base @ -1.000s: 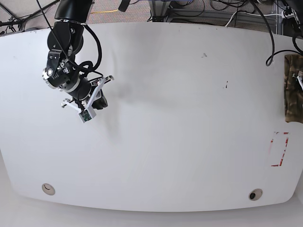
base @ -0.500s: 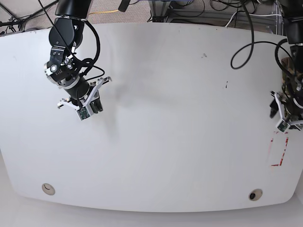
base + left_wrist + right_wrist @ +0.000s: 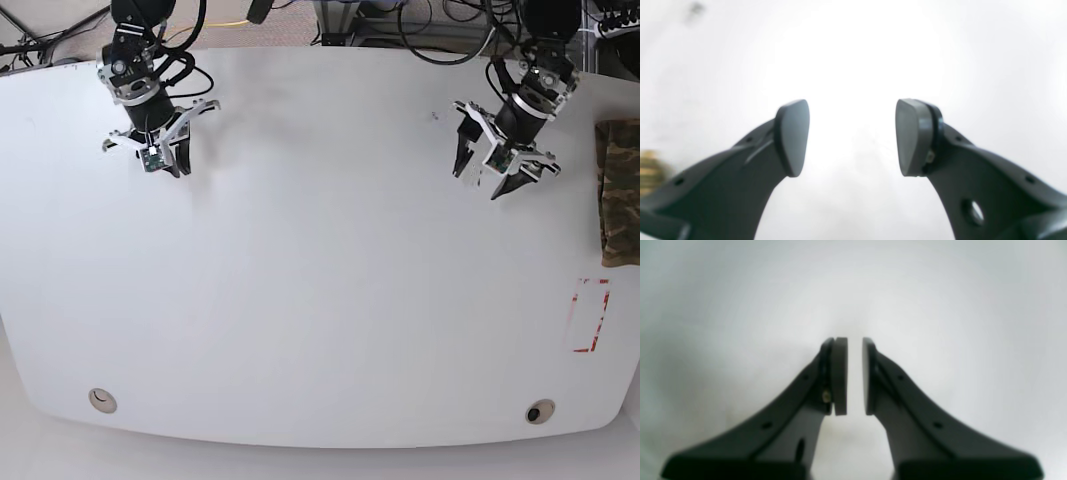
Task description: Fold the T-shirt properly
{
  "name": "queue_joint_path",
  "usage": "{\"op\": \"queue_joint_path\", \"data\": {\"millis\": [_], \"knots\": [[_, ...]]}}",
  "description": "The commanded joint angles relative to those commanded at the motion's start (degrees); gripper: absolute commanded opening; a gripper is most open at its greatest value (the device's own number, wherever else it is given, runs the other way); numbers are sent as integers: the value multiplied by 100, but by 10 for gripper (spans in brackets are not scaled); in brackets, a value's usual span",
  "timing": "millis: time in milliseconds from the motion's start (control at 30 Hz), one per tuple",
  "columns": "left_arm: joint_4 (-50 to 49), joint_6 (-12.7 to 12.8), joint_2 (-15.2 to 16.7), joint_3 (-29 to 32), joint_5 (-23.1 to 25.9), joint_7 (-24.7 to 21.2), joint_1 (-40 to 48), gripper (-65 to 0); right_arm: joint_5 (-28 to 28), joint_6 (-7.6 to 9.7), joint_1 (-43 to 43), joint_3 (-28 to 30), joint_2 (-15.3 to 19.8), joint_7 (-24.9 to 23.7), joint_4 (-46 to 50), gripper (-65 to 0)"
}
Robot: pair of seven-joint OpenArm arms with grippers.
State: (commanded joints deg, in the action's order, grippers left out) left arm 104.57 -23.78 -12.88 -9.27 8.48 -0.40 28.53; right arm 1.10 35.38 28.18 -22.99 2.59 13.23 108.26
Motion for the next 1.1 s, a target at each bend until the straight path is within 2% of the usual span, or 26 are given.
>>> {"op": "queue_joint_path", "data": {"millis": [167, 433, 567, 667, 833, 900, 1000, 1100], "knots": [[554, 0, 747, -211, 18, 0, 1143, -283, -809, 0, 1169, -281, -9, -202, 334, -585], [598, 0, 1116, -220, -26, 0, 2866, -283, -1354, 35, 2708, -255, -26, -229, 246, -585], [466, 0, 1319, -220, -26, 0, 3508, -285, -1758, 44, 3393, -185, -26, -633, -158, -585], [70, 0, 1319, -220, -26, 0, 3692, -285, -1749, 26, 3727, 343, 18, -958, -624, -585], [-1213, 0, 1345, -176, -26, 0, 3569, -285, -1749, 0, 3640, 949, 237, -1582, -2004, -585], [-1960, 0, 1319, -167, -26, 0, 3059, -285, -1749, -9, 3279, 1204, 369, -1705, -2725, -585], [-2892, 0, 1292, -211, 9, 0, 2479, -285, -1749, -18, 2857, 1310, 396, -1705, -3305, -585], [-4079, 0, 1064, -211, -18, 9, 1732, -285, -1565, -202, 2321, 1319, 396, -1741, -4211, -585]]}}
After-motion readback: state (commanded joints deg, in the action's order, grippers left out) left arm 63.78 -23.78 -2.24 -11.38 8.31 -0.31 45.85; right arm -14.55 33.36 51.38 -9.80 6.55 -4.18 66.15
